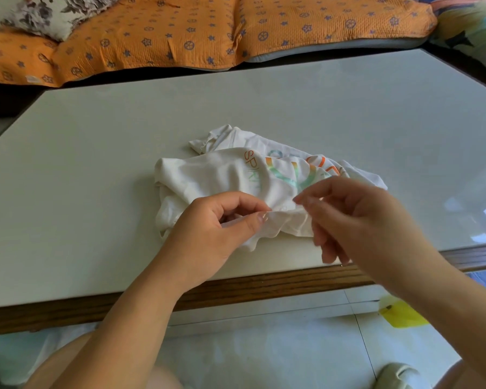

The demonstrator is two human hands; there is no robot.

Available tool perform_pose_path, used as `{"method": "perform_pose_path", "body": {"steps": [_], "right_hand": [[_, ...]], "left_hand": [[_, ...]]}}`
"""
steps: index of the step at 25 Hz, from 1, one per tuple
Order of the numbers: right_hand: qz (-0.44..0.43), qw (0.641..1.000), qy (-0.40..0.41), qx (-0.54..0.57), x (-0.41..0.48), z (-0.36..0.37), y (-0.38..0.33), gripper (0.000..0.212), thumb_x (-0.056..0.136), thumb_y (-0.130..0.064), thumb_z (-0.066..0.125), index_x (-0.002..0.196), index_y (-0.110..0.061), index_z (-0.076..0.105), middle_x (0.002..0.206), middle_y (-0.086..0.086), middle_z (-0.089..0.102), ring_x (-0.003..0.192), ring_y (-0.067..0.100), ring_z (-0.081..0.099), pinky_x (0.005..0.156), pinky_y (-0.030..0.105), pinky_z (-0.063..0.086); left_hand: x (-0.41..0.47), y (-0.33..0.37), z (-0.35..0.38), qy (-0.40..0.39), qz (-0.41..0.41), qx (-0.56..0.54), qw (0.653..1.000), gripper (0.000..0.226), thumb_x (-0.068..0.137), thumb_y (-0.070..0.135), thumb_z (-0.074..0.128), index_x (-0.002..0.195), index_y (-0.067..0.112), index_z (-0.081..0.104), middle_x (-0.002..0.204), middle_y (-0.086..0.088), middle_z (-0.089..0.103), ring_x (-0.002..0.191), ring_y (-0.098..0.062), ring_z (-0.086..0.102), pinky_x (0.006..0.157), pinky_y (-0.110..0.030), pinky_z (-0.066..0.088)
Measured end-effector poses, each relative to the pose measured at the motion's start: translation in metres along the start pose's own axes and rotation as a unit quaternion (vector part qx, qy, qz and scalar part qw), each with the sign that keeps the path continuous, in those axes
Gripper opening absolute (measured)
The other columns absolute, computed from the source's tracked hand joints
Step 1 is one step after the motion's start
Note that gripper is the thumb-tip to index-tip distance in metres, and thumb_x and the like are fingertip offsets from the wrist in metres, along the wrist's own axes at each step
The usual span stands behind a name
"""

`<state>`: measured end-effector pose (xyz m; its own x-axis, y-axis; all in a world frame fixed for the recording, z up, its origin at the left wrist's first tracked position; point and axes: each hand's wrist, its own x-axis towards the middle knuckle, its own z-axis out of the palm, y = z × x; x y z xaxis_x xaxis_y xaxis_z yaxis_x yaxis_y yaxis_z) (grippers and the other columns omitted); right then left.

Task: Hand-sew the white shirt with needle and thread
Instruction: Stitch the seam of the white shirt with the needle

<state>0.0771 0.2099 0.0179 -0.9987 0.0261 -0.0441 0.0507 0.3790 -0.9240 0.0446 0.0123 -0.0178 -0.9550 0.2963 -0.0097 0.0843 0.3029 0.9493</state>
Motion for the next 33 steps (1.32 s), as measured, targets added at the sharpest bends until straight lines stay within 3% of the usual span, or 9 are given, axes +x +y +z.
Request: {"method": "perform_pose_path", "body": {"steps": [3,6,11,15,23,29,33], "right_hand": [[0.015,0.999,0.021,0.044,0.007,-0.013,-0.002,0.017,0.091,-0.016,0.057,0.079,-0.019,0.068,0.049,0.001,0.057,0.04,0.018,0.053,0.042,0.025,0.036],[0.027,0.997,-0.069,0.013,-0.004,-0.011,-0.007,0.014,0.081,-0.026,0.057,0.077,-0.017,0.068,0.046,0.002,0.056,0.037,0.017,0.05,0.04,0.021,0.037],[0.026,0.994,-0.105,-0.025,-0.012,0.001,-0.006,0.013,0.089,-0.023,0.059,0.079,-0.022,0.068,0.047,0.003,0.055,0.036,0.015,0.05,0.04,0.014,0.039],[0.029,0.994,-0.097,-0.026,-0.01,0.001,-0.004,0.016,0.089,-0.02,0.057,0.081,-0.027,0.068,0.046,0.0,0.055,0.037,0.013,0.05,0.04,0.015,0.04],[0.028,0.994,-0.102,-0.029,-0.01,0.003,-0.004,0.017,0.09,-0.019,0.056,0.082,-0.027,0.069,0.046,0.0,0.055,0.036,0.013,0.05,0.04,0.015,0.041],[0.028,0.994,-0.105,-0.026,-0.01,0.003,-0.003,0.018,0.09,-0.019,0.056,0.081,-0.029,0.068,0.046,-0.001,0.054,0.037,0.013,0.05,0.041,0.016,0.041],[0.031,0.994,-0.1,-0.028,-0.009,0.006,-0.001,0.016,0.092,-0.02,0.056,0.083,-0.028,0.067,0.045,-0.002,0.055,0.037,0.013,0.05,0.042,0.016,0.042]], "left_hand": [[-0.003,0.004,0.0,-0.013,0.013,0.009,1.0,0.01,0.08,0.043,0.066,0.086,0.044,0.074,0.086,-0.009,0.069,0.086,-0.032,0.062,0.075,-0.033,0.053],[-0.004,0.006,0.001,-0.014,0.017,0.016,1.0,0.01,0.08,0.049,0.07,0.086,0.042,0.074,0.083,-0.02,0.064,0.079,-0.037,0.058,0.068,-0.034,0.048],[-0.003,0.005,0.003,-0.009,0.024,0.022,0.999,0.008,0.084,0.04,0.067,0.088,0.04,0.073,0.083,-0.01,0.068,0.084,-0.033,0.061,0.081,-0.042,0.053],[-0.003,0.005,0.003,-0.012,0.031,0.021,0.999,0.012,0.081,0.049,0.066,0.088,0.042,0.073,0.083,-0.011,0.067,0.083,-0.033,0.06,0.079,-0.041,0.052],[-0.003,0.004,0.002,-0.007,0.036,0.014,0.999,0.015,0.078,0.045,0.064,0.088,0.039,0.074,0.084,-0.008,0.069,0.085,-0.036,0.06,0.078,-0.036,0.052],[-0.002,0.001,0.002,-0.012,0.033,0.012,0.999,0.009,0.089,0.029,0.068,0.09,0.035,0.074,0.084,-0.003,0.07,0.086,-0.034,0.06,0.077,-0.029,0.052],[-0.004,0.004,0.004,-0.013,0.043,0.015,0.999,0.012,0.08,0.042,0.067,0.087,0.036,0.074,0.081,-0.011,0.068,0.08,-0.036,0.059,0.074,-0.038,0.052]]}}
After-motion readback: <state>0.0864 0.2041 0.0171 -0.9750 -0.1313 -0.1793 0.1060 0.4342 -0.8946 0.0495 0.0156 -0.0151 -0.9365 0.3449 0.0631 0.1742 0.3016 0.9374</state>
